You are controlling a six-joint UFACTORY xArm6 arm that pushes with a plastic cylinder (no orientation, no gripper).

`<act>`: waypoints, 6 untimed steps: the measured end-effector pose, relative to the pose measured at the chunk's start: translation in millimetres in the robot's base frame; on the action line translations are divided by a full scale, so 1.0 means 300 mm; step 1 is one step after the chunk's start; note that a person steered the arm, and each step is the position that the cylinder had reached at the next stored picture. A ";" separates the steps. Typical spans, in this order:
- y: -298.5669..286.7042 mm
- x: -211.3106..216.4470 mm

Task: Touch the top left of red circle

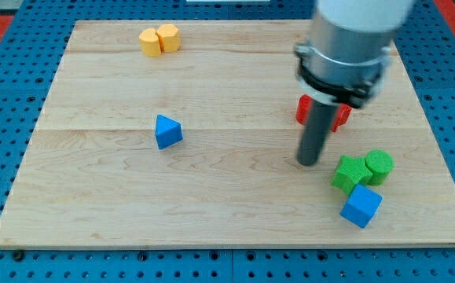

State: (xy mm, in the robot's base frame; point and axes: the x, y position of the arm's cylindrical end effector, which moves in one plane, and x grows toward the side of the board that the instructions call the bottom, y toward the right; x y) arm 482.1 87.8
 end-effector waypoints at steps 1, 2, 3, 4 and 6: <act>-0.031 -0.194; -0.239 -0.344; -0.098 -0.444; 0.059 -0.374; 0.069 -0.525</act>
